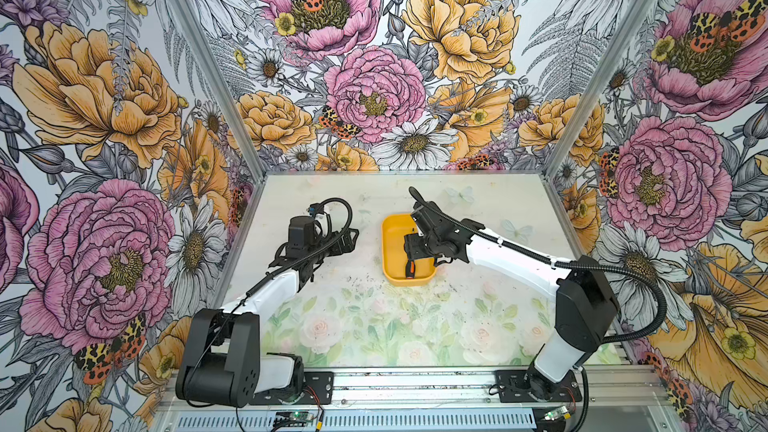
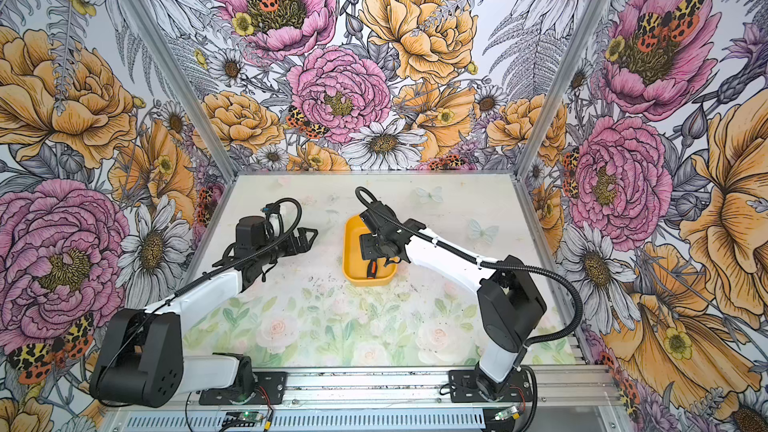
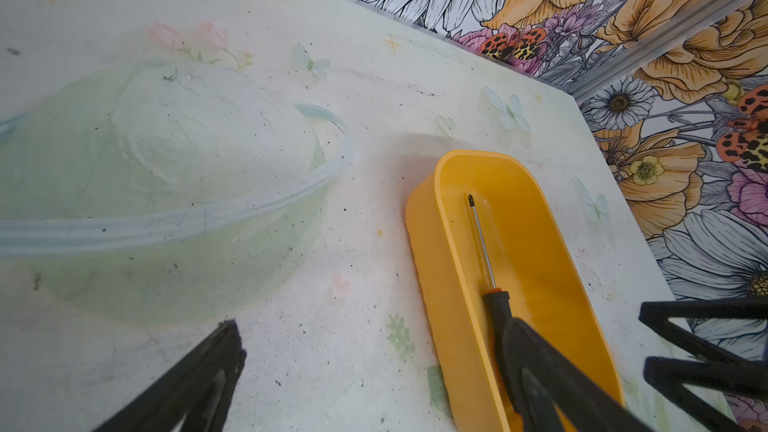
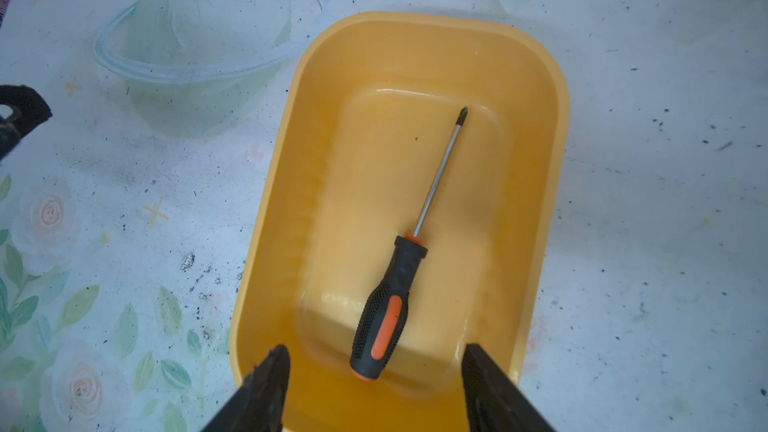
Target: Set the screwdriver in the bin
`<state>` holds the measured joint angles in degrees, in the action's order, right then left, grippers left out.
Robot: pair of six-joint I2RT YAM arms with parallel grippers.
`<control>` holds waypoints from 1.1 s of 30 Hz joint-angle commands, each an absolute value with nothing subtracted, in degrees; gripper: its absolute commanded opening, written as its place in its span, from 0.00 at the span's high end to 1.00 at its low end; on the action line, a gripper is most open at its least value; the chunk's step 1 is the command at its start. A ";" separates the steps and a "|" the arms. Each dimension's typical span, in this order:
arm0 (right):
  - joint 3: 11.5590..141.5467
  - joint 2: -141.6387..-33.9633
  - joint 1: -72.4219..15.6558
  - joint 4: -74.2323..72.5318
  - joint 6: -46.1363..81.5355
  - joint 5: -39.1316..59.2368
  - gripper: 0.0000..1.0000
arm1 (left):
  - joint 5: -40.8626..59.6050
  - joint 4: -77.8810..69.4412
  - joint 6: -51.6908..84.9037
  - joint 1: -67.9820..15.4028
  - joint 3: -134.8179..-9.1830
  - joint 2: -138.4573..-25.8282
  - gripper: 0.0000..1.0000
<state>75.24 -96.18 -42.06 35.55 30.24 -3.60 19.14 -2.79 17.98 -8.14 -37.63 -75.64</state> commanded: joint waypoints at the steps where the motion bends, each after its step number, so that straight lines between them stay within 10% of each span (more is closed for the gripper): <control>1: 73.30 -92.93 -40.74 35.86 26.33 -2.51 0.33 | 19.42 -2.78 16.90 -8.76 -38.50 -74.79 0.01; 33: 53.06 -72.22 -10.35 28.35 14.59 -6.77 0.34 | 9.98 -2.62 8.27 -9.14 -36.56 -65.94 0.01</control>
